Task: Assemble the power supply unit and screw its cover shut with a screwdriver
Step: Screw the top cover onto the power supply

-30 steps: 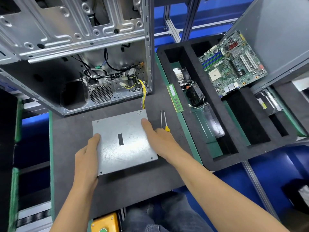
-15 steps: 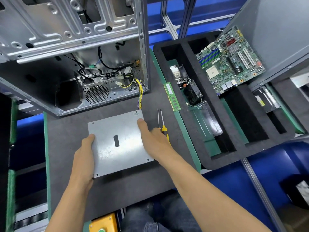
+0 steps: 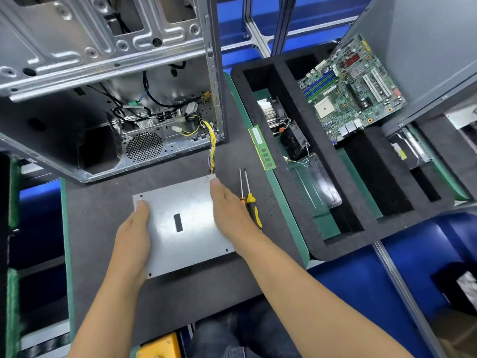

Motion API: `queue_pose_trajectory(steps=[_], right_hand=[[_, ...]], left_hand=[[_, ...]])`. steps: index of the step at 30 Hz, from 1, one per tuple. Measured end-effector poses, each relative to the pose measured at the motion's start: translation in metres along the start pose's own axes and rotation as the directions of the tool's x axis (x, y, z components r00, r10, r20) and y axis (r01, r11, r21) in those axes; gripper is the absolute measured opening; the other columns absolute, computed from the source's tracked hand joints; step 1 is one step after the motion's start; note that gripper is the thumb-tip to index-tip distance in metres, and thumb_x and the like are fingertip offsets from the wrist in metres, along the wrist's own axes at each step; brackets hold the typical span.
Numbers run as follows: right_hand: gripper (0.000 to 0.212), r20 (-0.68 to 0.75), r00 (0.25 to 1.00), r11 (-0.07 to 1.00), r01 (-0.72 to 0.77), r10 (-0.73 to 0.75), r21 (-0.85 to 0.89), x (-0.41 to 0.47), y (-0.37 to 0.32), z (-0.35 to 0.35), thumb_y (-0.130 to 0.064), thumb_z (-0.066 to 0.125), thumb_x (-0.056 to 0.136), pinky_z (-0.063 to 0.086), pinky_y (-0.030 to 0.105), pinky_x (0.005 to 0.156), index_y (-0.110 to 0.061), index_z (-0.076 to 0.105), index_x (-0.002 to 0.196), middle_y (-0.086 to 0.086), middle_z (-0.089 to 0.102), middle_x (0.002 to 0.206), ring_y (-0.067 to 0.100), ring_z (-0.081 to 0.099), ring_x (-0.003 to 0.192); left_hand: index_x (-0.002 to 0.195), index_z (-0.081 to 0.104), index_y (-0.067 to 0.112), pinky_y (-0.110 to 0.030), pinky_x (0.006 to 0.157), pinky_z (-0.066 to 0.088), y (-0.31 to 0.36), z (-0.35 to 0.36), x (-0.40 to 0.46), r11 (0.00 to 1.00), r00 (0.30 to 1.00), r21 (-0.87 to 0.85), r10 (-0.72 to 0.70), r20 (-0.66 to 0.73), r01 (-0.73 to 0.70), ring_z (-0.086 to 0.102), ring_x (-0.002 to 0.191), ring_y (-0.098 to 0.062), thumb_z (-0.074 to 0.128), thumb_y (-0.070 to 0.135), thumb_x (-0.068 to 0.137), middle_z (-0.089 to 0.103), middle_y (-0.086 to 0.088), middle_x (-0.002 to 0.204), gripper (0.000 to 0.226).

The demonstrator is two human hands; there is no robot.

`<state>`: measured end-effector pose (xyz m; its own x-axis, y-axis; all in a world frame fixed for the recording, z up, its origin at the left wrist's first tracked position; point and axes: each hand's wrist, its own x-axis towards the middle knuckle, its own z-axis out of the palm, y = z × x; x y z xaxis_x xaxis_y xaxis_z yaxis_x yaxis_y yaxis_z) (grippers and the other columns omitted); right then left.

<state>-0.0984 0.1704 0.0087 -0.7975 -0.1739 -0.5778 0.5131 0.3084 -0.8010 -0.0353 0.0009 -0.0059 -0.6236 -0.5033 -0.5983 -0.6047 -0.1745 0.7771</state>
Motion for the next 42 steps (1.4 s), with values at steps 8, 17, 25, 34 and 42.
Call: queue_pose_trajectory(steps=[8,17,25,34,42], right_hand=[[0.070,-0.077,0.990,0.985,-0.127,0.119,-0.121,0.009,-0.004,0.005,-0.058,0.014,0.103,0.030,0.041,0.104,-0.009,0.050,0.137,0.012,0.044,0.143,0.032,0.038,0.130],[0.051,-0.078,0.997,0.989,-0.003,-0.009,-0.148,0.008,0.006,0.007,-0.053,0.021,0.104,0.036,0.047,0.105,-0.019,0.055,0.086,0.015,0.054,0.114,0.032,0.044,0.114],[0.048,-0.102,0.988,0.975,0.090,-0.112,-0.202,0.009,0.005,0.006,-0.047,0.022,0.107,0.036,0.041,0.086,-0.025,0.043,0.069,0.003,0.049,0.080,0.027,0.043,0.090],[0.046,-0.156,0.971,0.940,0.127,-0.184,-0.317,0.009,0.010,0.009,-0.044,0.021,0.105,0.039,0.041,0.083,-0.018,0.048,0.079,0.006,0.051,0.080,0.026,0.044,0.084],[0.045,-0.125,0.976,0.906,0.114,-0.179,-0.408,0.014,0.012,0.010,-0.047,0.018,0.103,0.034,0.037,0.083,-0.013,0.046,0.093,0.013,0.053,0.095,0.025,0.042,0.090]], left_hand=[[0.090,0.068,0.019,-0.025,0.039,0.051,0.009,0.003,0.011,0.997,1.000,0.075,-0.025,-0.004,0.025,0.072,0.056,-0.013,0.049,0.056,0.099,0.074,0.012,0.069,0.043],[0.081,0.070,0.021,-0.032,0.061,0.050,-0.004,0.002,0.009,0.971,0.995,0.231,0.073,-0.063,-0.057,0.068,0.068,-0.011,0.041,0.066,0.095,0.074,0.013,0.075,0.055],[0.083,0.069,0.020,-0.044,0.079,0.054,-0.003,0.001,0.011,0.946,0.992,0.320,0.091,-0.085,-0.060,0.069,0.085,-0.028,0.039,0.075,0.085,0.073,0.000,0.088,0.063],[0.075,0.061,0.015,-0.038,0.064,0.045,-0.004,0.003,0.007,0.899,0.978,0.421,0.181,-0.103,-0.122,0.059,0.075,-0.025,0.030,0.075,0.086,0.065,-0.003,0.082,0.068],[0.063,0.042,0.013,-0.035,0.059,0.042,0.000,0.003,0.006,0.891,0.973,0.432,0.201,-0.109,-0.136,0.050,0.063,-0.024,0.033,0.072,0.087,0.057,-0.004,0.071,0.065]])
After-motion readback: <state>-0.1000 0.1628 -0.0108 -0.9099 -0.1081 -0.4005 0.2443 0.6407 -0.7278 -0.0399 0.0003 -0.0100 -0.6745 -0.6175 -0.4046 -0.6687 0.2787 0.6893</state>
